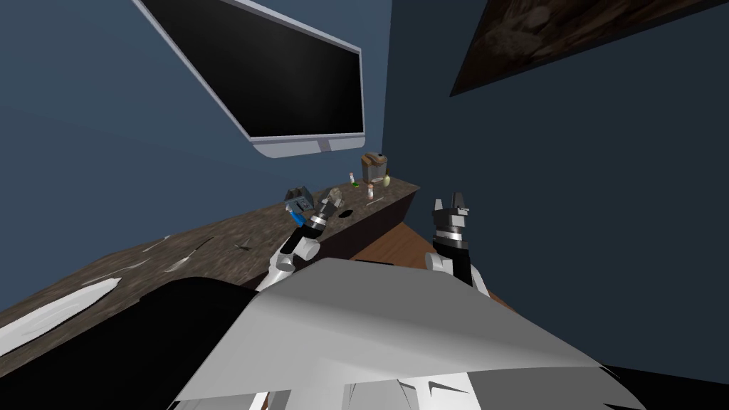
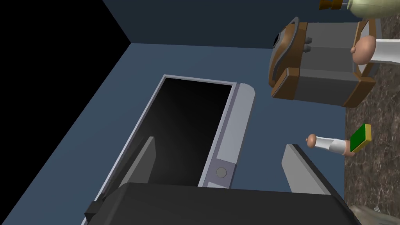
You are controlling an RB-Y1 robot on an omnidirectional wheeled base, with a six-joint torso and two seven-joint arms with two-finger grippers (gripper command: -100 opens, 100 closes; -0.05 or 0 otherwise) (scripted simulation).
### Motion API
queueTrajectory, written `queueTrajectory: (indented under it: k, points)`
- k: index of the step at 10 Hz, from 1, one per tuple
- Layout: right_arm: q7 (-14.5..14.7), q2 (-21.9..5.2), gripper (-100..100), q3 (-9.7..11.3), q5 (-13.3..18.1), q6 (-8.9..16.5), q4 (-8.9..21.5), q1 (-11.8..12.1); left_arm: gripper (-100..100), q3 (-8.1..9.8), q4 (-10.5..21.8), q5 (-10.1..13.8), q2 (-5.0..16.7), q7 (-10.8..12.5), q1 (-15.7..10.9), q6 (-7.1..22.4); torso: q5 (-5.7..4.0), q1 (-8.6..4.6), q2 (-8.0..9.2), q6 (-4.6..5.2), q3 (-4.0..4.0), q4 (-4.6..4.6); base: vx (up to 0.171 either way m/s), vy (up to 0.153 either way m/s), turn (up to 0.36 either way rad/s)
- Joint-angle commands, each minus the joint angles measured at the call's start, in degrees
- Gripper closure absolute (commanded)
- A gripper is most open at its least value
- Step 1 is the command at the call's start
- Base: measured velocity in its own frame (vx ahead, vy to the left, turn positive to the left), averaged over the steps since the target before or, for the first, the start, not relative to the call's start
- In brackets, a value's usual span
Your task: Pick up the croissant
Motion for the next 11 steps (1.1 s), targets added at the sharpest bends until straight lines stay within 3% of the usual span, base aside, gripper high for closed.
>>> queueTrajectory:
  k: [1, 2, 3, 4, 5, 6, 8, 9, 11]
  points:
    - [0.00, 0.00, 0, 0.00, 0.00, 0.00, 0.00, 0.00, -100, -0.06, 0.18, 0.98, 1.77, 0.83, -0.08, 2.18, 0.00, 0.00, 0.00, 0.00, 0.00, 0.00, 0.028, -0.062, -0.009]
    - [0.00, 0.00, 0, 0.00, 0.00, 0.00, 0.00, 0.00, -100, 0.02, 0.83, 3.09, 3.72, 2.32, -0.85, 4.57, 0.00, 0.02, 0.00, -0.01, 0.00, 0.00, 0.031, -0.071, -0.032]
    - [0.00, 0.00, 0, 0.00, 0.00, 0.00, 0.00, 0.00, -100, 0.02, 0.83, 3.09, 4.50, 2.32, -0.85, 5.53, 0.00, 0.00, -0.01, 0.00, -0.01, 0.00, 0.026, -0.054, -0.007]
    - [0.00, 0.00, 0, 0.00, 0.00, 0.00, 0.00, 0.00, -100, 0.13, 1.55, 5.20, 6.97, 3.88, -1.62, 7.76, 0.00, 0.05, 0.02, -0.02, 0.01, 0.00, 0.030, -0.063, -0.018]
    - [0.00, 0.00, 0, 0.00, 0.00, 0.00, 0.00, 0.00, -100, 0.13, 1.55, 5.20, 7.15, 3.88, -1.62, 8.98, 0.01, 0.03, -0.01, 0.00, 0.00, 0.00, 0.022, -0.055, -0.013]
    - [0.00, 0.00, 0, 0.00, 0.00, 0.00, 0.00, 0.00, -100, 0.30, 2.37, 7.30, 9.43, 5.50, -2.38, 10.71, 0.01, 0.05, 0.02, -0.01, 0.01, 0.00, 0.031, -0.071, -0.026]
    - [0.00, 0.00, 0, 0.00, 0.00, 0.00, 0.00, 0.00, -100, 0.30, 2.37, 7.30, 9.71, 5.50, -2.38, 12.66, 0.01, 0.06, 0.00, -0.01, 0.00, 0.00, 0.020, -0.035, -0.004]
    - [0.00, -0.01, 0, -0.01, 0.00, 0.00, 0.00, 0.00, -100, 0.53, 3.27, 9.38, 12.16, 7.18, -3.14, 14.95, 0.03, 0.16, 0.05, -0.01, 0.03, 0.01, 0.025, -0.037, -0.032]
    - [0.00, 0.00, 0, 0.00, 0.00, 0.00, 0.00, 0.00, -100, 0.53, 3.27, 9.38, 12.16, 7.18, -3.14, 16.42, 0.02, 0.11, 0.03, -0.01, 0.01, 0.00, 0.016, -0.036, -0.005]
